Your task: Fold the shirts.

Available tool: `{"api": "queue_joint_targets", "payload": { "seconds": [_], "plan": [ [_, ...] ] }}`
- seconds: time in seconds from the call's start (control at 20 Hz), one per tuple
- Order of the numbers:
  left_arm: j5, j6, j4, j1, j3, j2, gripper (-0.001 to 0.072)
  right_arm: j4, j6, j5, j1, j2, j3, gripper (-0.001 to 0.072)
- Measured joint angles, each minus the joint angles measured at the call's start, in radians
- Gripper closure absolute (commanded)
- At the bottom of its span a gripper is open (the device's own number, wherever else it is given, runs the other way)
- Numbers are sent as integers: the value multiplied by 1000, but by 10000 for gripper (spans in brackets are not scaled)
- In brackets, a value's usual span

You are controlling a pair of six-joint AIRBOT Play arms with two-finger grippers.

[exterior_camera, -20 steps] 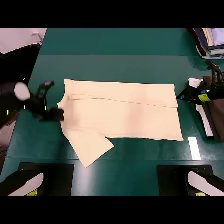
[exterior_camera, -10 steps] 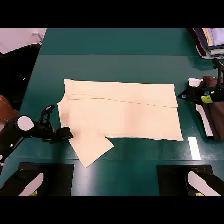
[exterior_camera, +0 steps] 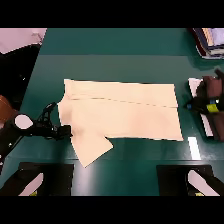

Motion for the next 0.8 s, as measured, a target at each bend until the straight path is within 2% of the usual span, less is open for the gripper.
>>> {"api": "queue_joint_targets", "payload": {
  "seconds": [0.1, 0.25, 0.35, 0.5, 0.6, 0.7, 0.8],
  "plan": [
    [-17, 19, -2, 0, 34, 0, 683, -52, 0, 36, -105, 31, -109, 154],
    [-31, 35, -6, 0, 61, 0, 683, -69, 0, 58, -260, 51, -281, 160],
    [-36, 41, -8, 0, 69, 0, 683, -39, 0, 41, -314, 40, -365, 235],
    [-39, 47, -9, 0, 75, 0, 683, 19, 2, -11, -311, -5, -429, 241],
    [-41, 50, -10, 0, 76, 0, 683, 79, 3, -43, -271, -36, -447, 279],
    [-42, 50, -10, 0, 77, 0, 684, 117, 2, -106, -228, -52, -456, 447],
    [-44, 51, -7, 0, 77, 0, 685, 132, 0, -162, -187, -63, -458, 699]
  ]
}}
